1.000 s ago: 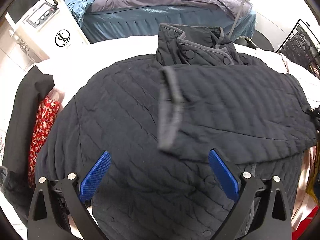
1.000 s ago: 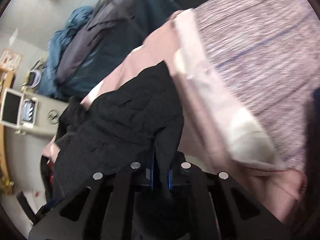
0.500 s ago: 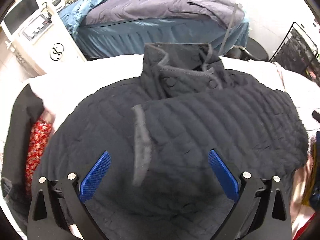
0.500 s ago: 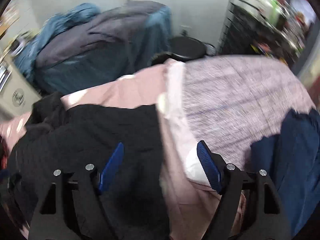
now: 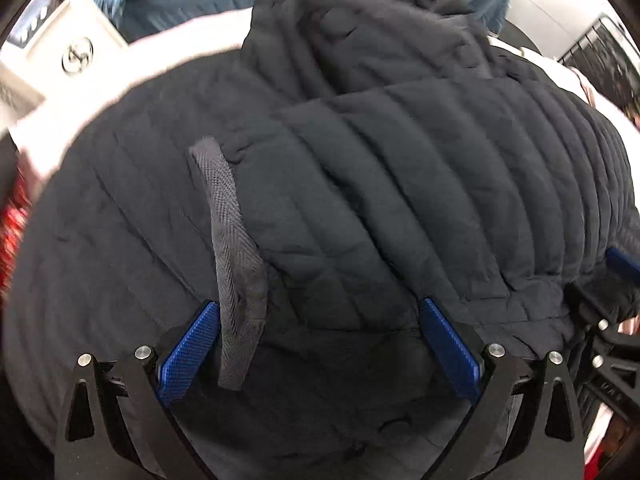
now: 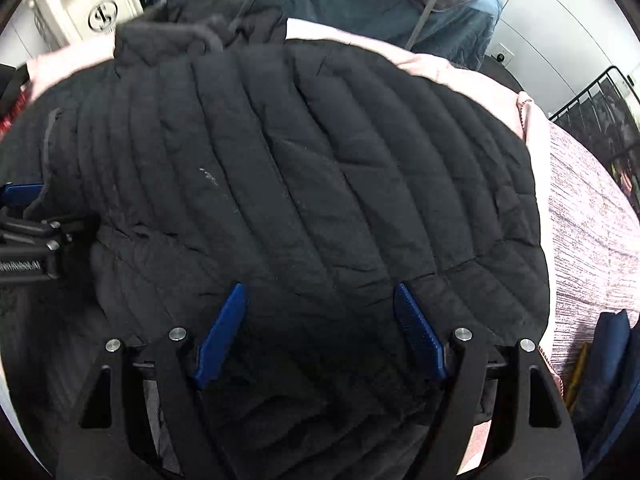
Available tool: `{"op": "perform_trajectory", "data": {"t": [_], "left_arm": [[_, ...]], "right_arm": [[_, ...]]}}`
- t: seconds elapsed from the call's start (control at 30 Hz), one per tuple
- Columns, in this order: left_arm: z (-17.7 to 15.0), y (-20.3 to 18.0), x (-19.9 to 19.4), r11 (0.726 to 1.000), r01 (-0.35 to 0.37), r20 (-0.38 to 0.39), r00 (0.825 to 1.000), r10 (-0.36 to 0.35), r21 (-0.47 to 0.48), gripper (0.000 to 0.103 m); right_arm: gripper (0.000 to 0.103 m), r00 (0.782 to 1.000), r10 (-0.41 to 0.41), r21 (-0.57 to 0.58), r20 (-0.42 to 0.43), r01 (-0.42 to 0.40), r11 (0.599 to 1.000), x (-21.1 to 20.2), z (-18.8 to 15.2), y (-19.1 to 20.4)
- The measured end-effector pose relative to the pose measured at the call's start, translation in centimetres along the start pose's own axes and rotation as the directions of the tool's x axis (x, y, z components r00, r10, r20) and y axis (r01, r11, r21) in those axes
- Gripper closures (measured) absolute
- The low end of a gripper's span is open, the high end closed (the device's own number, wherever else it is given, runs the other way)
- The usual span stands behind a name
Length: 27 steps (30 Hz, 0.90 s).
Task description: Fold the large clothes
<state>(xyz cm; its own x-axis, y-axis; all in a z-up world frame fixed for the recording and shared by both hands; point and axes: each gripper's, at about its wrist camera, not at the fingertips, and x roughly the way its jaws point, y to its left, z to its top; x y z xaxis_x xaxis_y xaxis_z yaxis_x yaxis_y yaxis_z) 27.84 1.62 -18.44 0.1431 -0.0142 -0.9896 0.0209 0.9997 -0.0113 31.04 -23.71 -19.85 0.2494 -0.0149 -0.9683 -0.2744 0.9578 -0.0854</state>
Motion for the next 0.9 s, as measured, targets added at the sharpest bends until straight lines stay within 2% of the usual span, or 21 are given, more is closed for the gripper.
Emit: {"op": "perform_trajectory", "data": {"t": [0.1, 0.17, 0.3, 0.43, 0.57, 0.7, 0.8, 0.9], "left_arm": [[0.1, -0.3, 1.0, 1.0, -0.014, -0.007, 1.0, 0.014, 0.026, 0.005], [0.4, -0.4, 1.6, 1.0, -0.02, -0.016, 1.0, 0.021, 0.023, 0.005], [1.1, -0.2, 2.3, 1.0, -0.007, -0.051, 0.999, 0.007, 0.014, 0.004], [1.6, 0.3, 2.6, 1.0, 0.005, -0.058, 0.998, -0.004, 0.012, 0.004], [1.5, 0.4, 2.5, 1.0, -0.006, -0.03, 1.0, 0.007, 0.011, 0.004], [-0.2, 0.0, 1.5, 1.0, 0.006, -0.012, 1.0, -0.006, 0.015, 0.005], [-1.0, 0.4, -0.3, 1.0, -0.002, 0.005, 1.0, 0.002, -0.017, 0.005], [-2.9, 0.9, -2.9, 0.998, -0.027, 0.065, 0.997, 0.031, -0.064, 0.006]], "right_arm": [[0.016, 0.999, -0.019, -0.031, -0.051, 0.017, 0.999, 1.7, 0.4, 0.3], [0.005, 0.997, -0.019, -0.006, -0.079, 0.018, 1.0, 2.9, 0.9, -0.3], [0.005, 0.993, 0.0, 0.037, -0.118, 0.004, 0.999, 4.2, 1.4, -1.1], [0.005, 0.995, 0.005, 0.067, -0.104, 0.002, 0.998, 4.5, 1.7, -1.6], [0.005, 0.997, 0.023, 0.086, -0.077, -0.016, 0.996, 4.4, 1.6, -2.4], [0.005, 0.997, 0.022, 0.075, -0.079, -0.016, 0.997, 3.8, 1.1, -2.7], [0.005, 0.992, -0.002, 0.088, -0.128, 0.013, 0.996, 2.7, 1.1, -2.6], [0.005, 0.996, 0.02, 0.121, -0.085, -0.009, 0.993, 0.1, 0.5, -2.2]]}}
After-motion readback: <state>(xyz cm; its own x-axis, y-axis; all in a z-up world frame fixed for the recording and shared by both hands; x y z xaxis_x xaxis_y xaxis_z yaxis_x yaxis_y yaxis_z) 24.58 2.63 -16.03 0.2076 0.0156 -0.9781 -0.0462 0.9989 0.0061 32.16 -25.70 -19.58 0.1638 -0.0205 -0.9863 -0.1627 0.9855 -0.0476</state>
